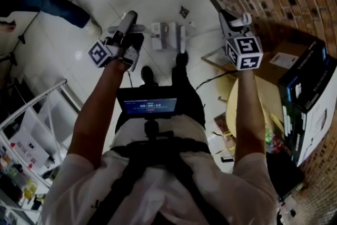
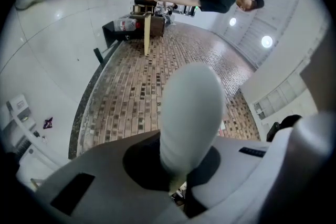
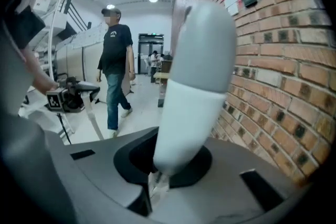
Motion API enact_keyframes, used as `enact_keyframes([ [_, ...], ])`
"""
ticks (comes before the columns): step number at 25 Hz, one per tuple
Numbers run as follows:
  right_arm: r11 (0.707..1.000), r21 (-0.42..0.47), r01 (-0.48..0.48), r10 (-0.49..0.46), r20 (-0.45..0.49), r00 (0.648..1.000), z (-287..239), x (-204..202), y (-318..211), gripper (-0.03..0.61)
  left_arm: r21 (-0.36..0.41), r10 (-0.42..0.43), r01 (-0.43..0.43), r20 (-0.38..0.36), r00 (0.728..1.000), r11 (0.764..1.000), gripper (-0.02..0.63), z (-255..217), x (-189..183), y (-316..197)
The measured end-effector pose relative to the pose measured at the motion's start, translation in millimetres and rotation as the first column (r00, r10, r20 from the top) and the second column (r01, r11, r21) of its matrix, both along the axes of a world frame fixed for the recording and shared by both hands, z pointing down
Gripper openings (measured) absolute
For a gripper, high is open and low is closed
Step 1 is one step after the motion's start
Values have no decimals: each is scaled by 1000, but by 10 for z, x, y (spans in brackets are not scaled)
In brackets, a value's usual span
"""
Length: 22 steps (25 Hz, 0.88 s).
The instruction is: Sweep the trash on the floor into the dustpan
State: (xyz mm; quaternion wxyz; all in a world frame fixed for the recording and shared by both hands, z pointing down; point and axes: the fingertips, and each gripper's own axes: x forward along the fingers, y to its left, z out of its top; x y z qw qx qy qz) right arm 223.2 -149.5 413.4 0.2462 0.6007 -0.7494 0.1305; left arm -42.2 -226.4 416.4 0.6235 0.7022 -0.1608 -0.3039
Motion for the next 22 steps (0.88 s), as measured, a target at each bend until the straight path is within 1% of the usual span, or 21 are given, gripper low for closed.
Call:
enact_keyframes([
  [3, 997, -49, 52, -55, -63, 996, 104, 266, -148, 21, -28, -75, 76, 22, 997, 997, 1, 97, 34, -62],
  [6, 994, -58, 88, -95, -111, 989, 145, 602, -339, 21, -42, -134, 136, 55, 989, 990, 1, 193, 165, -125],
  [10, 991, -73, 112, -123, -163, 979, 187, 922, -593, 20, -62, -169, 176, 99, 981, 983, 1, 276, 301, -178],
  [13, 983, -129, 134, -155, -177, 972, 506, 1050, -709, 20, -68, -188, 197, 120, 975, 978, 1, 273, 315, -227],
  [16, 966, -195, 170, -200, -148, 968, 898, 943, -712, 23, -80, -199, 213, 147, 969, 974, 1, 255, 274, -247],
  [18, 958, -207, 198, -222, -103, 970, 1010, 744, -705, 23, -94, -207, 223, 154, 966, 970, 1, 255, 223, -237],
  [20, 959, -202, 200, -211, -34, 977, 1090, 542, -677, 29, -107, -211, 230, 166, 963, 967, 1, 290, 158, -224],
  [22, 969, -182, 166, -167, 10, 986, 1148, 435, -623, 33, -117, -208, 230, 180, 962, 966, 1, 344, 93, -211],
])
